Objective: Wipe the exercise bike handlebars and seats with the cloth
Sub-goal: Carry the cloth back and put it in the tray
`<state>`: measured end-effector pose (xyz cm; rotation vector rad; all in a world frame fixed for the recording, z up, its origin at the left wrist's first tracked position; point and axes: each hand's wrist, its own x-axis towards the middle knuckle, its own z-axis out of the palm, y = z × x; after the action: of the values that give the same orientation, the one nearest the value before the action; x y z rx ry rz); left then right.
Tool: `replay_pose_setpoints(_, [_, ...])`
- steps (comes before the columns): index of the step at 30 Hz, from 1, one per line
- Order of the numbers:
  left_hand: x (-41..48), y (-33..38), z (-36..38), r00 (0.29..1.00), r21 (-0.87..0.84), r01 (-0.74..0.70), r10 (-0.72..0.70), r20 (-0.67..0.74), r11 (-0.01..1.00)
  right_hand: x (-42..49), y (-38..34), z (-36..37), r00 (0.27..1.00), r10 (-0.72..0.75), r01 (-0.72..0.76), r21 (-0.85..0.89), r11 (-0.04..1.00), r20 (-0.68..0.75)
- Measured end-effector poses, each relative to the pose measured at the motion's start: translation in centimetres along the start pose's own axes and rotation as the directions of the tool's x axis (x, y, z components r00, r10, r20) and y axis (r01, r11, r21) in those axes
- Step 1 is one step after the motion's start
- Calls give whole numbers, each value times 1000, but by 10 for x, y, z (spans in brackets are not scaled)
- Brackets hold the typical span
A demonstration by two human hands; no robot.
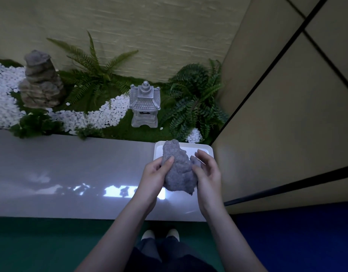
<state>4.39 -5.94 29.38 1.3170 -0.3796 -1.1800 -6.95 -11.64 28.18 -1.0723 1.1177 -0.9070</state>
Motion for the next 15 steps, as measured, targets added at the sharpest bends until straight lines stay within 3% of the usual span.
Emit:
replay_pose_setpoints(6, [1, -4, 6, 996, 49, -25, 21, 88, 998, 15, 8, -9, 937, 347, -330, 237, 914, -33])
replay_pose_setpoints(10, [2, -8, 9, 993, 74, -36, 27, 117, 997, 15, 9, -9, 919, 387, -395, 170, 903, 75])
replay_pose_setpoints(15, [7, -3, 12, 988, 41, -56, 50, 144, 998, 17, 8, -14, 854, 442, -508, 255, 823, 273])
